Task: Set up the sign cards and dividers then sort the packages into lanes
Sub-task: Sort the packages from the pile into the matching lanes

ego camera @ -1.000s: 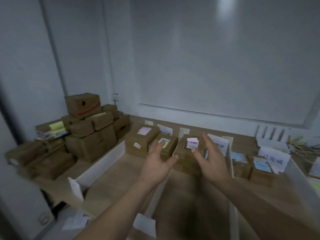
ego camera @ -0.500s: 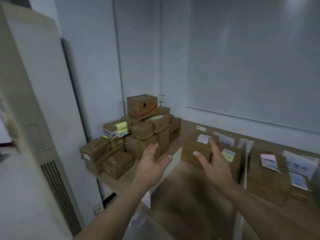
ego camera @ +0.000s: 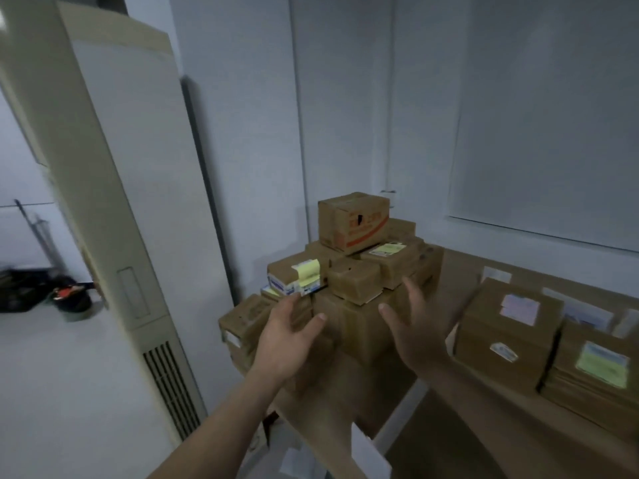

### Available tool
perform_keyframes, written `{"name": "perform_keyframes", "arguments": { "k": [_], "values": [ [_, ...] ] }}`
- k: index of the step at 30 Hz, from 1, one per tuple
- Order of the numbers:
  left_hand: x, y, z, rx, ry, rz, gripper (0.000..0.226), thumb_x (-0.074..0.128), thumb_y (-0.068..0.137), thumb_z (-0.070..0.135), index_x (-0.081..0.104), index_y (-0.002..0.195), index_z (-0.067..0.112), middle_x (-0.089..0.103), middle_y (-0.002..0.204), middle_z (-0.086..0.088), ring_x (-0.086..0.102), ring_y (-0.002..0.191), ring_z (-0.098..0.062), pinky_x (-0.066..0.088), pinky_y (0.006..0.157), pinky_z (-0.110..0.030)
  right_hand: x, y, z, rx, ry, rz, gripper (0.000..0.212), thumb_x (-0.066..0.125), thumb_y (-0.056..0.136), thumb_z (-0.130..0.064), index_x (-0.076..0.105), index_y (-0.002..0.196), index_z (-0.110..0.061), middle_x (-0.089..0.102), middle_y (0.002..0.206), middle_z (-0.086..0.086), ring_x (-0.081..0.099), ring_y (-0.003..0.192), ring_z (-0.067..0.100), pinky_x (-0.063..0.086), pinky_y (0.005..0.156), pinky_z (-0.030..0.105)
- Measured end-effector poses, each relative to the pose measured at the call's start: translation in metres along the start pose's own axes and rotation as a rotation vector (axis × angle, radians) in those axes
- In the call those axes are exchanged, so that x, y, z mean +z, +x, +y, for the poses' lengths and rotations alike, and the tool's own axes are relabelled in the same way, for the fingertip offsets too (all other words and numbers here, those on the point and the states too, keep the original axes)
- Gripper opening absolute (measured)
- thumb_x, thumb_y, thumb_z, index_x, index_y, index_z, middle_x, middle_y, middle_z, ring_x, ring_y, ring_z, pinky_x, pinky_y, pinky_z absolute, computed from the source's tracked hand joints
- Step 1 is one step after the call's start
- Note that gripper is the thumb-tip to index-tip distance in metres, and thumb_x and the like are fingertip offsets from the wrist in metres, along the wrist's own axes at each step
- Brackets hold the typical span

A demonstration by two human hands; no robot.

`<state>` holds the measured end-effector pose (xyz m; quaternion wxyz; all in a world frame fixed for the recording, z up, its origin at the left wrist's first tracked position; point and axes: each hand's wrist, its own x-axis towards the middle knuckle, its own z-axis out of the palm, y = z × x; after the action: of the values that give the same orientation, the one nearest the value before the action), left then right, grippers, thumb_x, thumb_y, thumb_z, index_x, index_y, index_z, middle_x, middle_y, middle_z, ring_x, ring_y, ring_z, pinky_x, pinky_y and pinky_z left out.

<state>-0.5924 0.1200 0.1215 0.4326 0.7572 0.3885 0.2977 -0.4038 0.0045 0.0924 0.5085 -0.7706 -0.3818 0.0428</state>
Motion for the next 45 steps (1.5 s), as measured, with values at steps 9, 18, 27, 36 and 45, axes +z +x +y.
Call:
{"name": "perform_keyframes", "arguments": {
  "k": [9,18,27,36,45],
  "values": [
    [-0.023,0.117,-0.019,-0.052,-0.001,0.080,0.077,0.065,0.081,0.065,0.041,0.148,0.035,0.048,0.148,0.005,0.053,0.127,-0.021,0.047,0.107,-0.046,0.098,0.115,0.024,-0.234,-0.163,0.021,0.051,0.023,0.108,-0.047,0.049,0.137,-0.014,0.052,0.136,0.010,0.051,0.122,0.026,0.054,0.089,0.040],
    [-0.038,0.233,-0.064,-0.030,0.020,0.041,0.068,0.061,0.093,0.049,0.037,0.153,0.027,0.037,0.157,0.001,0.039,0.140,-0.024,0.036,0.112,-0.040,0.172,0.169,0.011,0.105,0.096,-0.106,0.029,0.061,0.098,-0.036,0.056,0.124,-0.023,0.053,0.096,-0.024,0.054,0.087,-0.004,0.046,0.088,0.032],
    [-0.039,0.371,-0.114,-0.005,0.144,-0.182,0.071,0.064,0.093,0.046,0.036,0.153,0.021,0.035,0.158,-0.003,0.038,0.141,-0.023,0.033,0.110,-0.036,0.265,0.216,0.021,0.451,0.000,-0.080,0.040,0.056,0.095,-0.054,0.064,0.118,-0.023,0.068,0.103,-0.008,0.064,0.093,0.011,0.053,0.084,0.033],
    [-0.029,0.424,-0.128,-0.003,0.277,-0.461,0.008,0.060,0.098,0.029,0.058,0.101,0.023,0.059,0.104,-0.004,0.058,0.095,-0.022,0.040,0.079,-0.033,0.315,0.234,0.020,0.661,0.143,-0.005,0.059,0.057,0.094,-0.058,0.048,0.145,-0.029,0.060,0.124,-0.004,0.057,0.112,0.019,0.047,0.100,0.037],
    [-0.023,0.434,-0.145,0.047,0.345,-0.436,0.022,0.056,0.091,0.044,0.048,0.104,0.027,0.058,0.090,0.009,0.054,0.075,-0.003,0.041,0.062,-0.024,0.334,0.239,0.018,0.656,0.258,0.032,0.071,0.067,0.081,-0.062,0.037,0.141,-0.041,0.067,0.116,-0.006,0.071,0.094,0.013,0.060,0.083,0.036]
  ]
}}
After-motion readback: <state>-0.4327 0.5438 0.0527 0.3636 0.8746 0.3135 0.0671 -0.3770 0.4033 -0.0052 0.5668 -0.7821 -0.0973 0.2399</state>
